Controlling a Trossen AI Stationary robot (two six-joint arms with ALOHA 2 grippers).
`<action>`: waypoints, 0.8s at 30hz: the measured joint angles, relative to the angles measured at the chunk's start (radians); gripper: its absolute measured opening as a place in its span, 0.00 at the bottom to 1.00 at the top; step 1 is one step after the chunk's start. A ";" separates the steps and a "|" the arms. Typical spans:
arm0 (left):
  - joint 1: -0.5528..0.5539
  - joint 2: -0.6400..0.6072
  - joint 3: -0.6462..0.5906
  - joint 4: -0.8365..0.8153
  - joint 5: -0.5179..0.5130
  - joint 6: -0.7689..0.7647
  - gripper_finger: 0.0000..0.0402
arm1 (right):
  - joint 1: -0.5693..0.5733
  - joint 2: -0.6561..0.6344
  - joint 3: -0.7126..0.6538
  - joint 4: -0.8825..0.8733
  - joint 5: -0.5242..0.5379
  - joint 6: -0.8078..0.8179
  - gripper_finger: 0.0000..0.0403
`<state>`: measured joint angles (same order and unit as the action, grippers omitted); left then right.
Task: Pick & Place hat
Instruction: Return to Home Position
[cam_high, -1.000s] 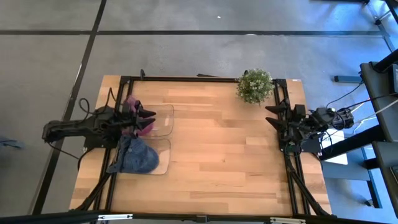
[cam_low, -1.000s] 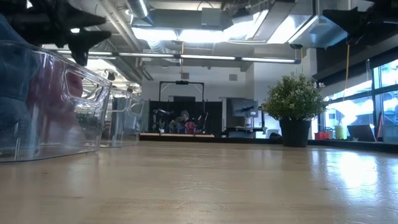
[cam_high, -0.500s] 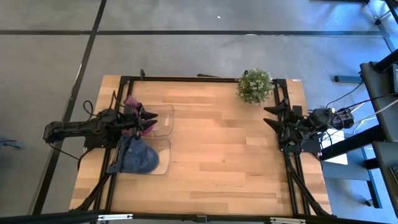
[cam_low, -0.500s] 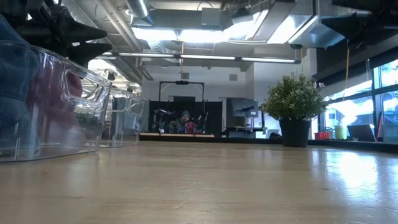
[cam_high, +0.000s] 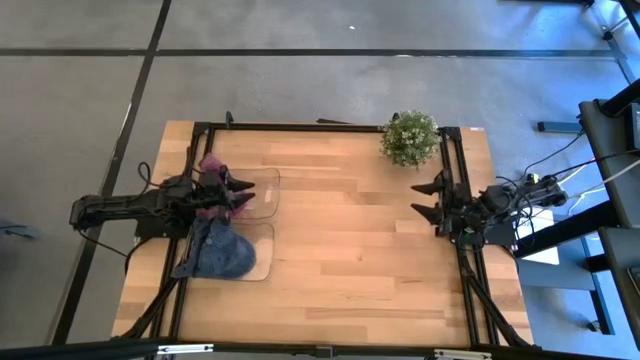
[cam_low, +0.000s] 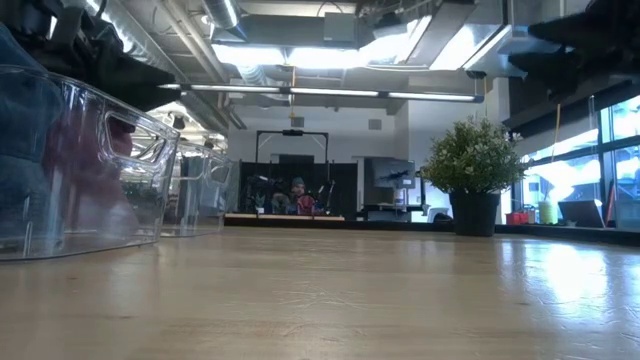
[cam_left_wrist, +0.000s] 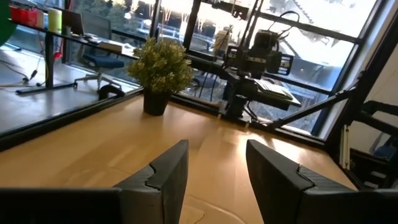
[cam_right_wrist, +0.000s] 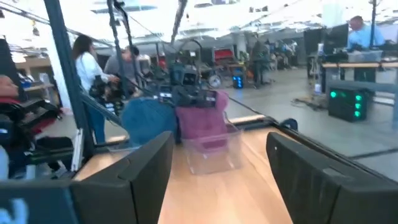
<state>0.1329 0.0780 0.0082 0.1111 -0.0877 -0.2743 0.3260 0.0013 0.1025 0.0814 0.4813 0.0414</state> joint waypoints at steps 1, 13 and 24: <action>0.000 0.000 0.000 -0.009 0.000 0.003 0.39 | 0.000 0.000 -0.017 0.014 0.004 -0.001 0.64; 0.000 0.008 0.000 -0.086 0.002 0.000 0.39 | 0.000 0.002 -0.096 -0.002 0.023 -0.054 0.64; 0.000 0.008 0.000 -0.086 0.002 0.000 0.39 | 0.000 0.007 -0.096 -0.004 0.023 -0.128 0.64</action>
<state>0.1329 0.0856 0.0082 0.0254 -0.0853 -0.2745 0.3260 0.0086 0.0067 0.0772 0.5041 -0.0867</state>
